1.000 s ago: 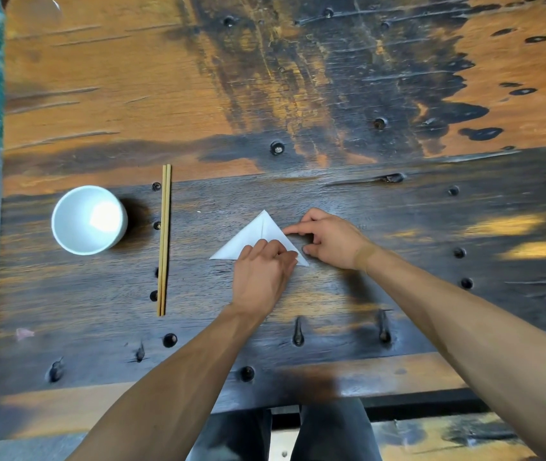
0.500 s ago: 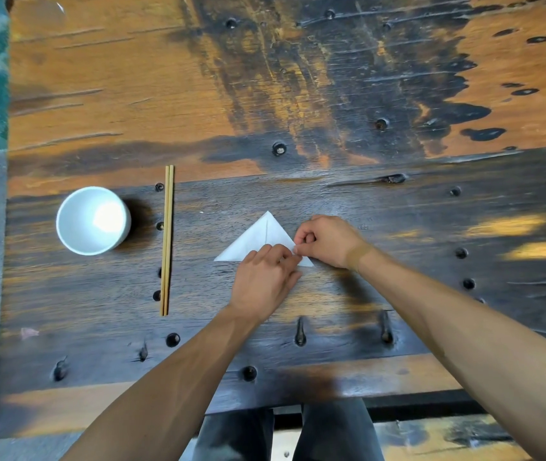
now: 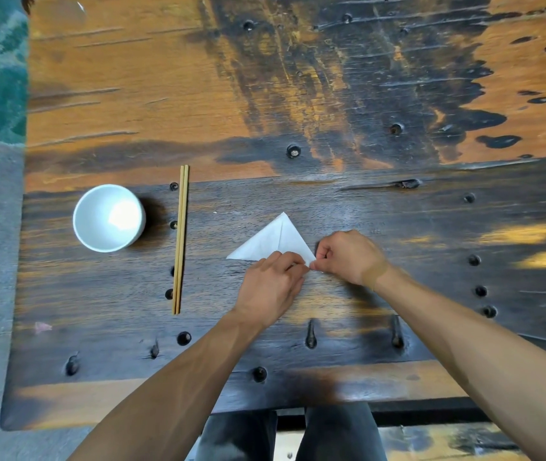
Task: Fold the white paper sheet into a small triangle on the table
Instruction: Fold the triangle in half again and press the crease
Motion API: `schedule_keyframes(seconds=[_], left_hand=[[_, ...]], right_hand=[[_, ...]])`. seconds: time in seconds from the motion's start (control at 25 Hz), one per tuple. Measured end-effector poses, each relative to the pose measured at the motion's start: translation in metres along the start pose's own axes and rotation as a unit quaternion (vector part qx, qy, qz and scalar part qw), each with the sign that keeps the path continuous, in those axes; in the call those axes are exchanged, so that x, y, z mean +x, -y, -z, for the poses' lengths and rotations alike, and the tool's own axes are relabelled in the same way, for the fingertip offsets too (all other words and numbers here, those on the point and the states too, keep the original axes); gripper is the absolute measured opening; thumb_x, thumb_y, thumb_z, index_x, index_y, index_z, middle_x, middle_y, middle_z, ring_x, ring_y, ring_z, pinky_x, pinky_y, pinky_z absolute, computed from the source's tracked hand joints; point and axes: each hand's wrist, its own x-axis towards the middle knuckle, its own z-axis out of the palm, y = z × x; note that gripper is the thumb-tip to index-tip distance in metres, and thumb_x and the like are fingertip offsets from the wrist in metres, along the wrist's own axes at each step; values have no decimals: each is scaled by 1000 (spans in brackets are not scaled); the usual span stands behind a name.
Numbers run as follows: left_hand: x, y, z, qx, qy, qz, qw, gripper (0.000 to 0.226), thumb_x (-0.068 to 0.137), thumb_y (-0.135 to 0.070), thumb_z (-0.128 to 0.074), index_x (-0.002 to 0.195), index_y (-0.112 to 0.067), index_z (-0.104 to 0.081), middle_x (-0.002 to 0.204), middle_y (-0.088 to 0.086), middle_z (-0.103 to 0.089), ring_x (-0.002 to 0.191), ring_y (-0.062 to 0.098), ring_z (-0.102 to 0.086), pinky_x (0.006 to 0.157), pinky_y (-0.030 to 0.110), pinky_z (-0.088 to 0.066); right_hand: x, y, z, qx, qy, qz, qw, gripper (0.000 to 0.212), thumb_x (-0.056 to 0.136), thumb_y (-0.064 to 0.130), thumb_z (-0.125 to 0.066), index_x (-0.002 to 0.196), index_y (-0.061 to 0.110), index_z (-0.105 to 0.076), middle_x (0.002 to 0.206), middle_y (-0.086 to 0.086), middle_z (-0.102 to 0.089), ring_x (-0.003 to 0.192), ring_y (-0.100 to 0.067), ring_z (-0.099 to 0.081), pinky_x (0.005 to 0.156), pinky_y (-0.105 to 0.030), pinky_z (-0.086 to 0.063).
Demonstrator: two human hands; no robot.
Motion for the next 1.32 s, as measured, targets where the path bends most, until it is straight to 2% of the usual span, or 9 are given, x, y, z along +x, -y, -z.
schedule_keyframes(seconds=[0.16,0.28,0.52,0.68,0.84,1.0,1.08,1.2,1.32], left_hand=[[-1,0,5,9,-14,-40,999,20,84,-16,-70,104,-16,-72,103,0,-67,82,22,-62,60,35,-54],[4,4,14,34,-42,-56,997,26,81,-13,-71,107,-14,-70,102,4,-66,85,26,-60,65,37,-50],[13,13,22,137,31,-18,990,44,90,-35,-58,129,-13,-58,133,8,-57,117,29,-53,89,42,-44],[16,20,19,148,91,30,984,56,99,-44,-37,145,-12,-38,153,9,-35,129,28,-39,100,43,-36],[20,24,19,154,108,40,981,59,100,-47,-31,148,-12,-30,159,9,-22,132,28,-35,101,45,-35],[23,26,20,170,111,36,978,60,100,-49,-27,149,-15,-27,162,8,-16,130,29,-36,98,46,-36],[26,26,20,174,117,39,977,60,100,-50,-25,149,-16,-25,162,8,-15,129,30,-36,97,47,-36],[26,28,19,174,128,39,976,62,99,-52,-24,150,-17,-23,162,8,-14,128,31,-35,97,47,-35],[26,30,20,158,140,32,977,62,99,-54,-24,150,-19,-23,163,8,-11,129,31,-33,99,47,-34]], right_hand=[[-1,5,1,-51,-2,-14,999,28,80,53,-70,67,31,-58,79,7,-62,86,-17,-57,66,-28,-35],[1,7,5,-62,5,-17,998,28,79,54,-71,69,31,-58,83,3,-60,86,-18,-52,70,-27,-33],[2,11,8,-102,-8,-3,995,30,77,55,-72,75,29,-56,83,3,-58,87,-19,-55,68,-30,-35],[2,9,8,-97,-39,36,994,47,73,51,-77,90,25,-42,101,3,-61,90,-21,-55,67,-31,-31],[1,7,6,-70,-44,57,995,59,71,48,-80,102,28,-34,113,2,-58,97,-25,-57,69,-33,-32],[2,5,5,-86,-46,76,992,81,73,49,-78,133,40,-25,125,0,-57,106,-27,-59,70,-32,-35],[4,6,5,-118,-44,89,988,97,75,51,-76,144,49,-8,122,0,-56,105,-27,-60,69,-32,-36],[8,7,8,-165,-27,100,981,110,75,56,-74,144,55,12,114,-1,-56,101,-27,-61,68,-32,-35],[13,11,15,-158,-5,96,983,103,76,72,-62,142,57,15,109,-1,-57,96,-26,-63,68,-33,-34]])
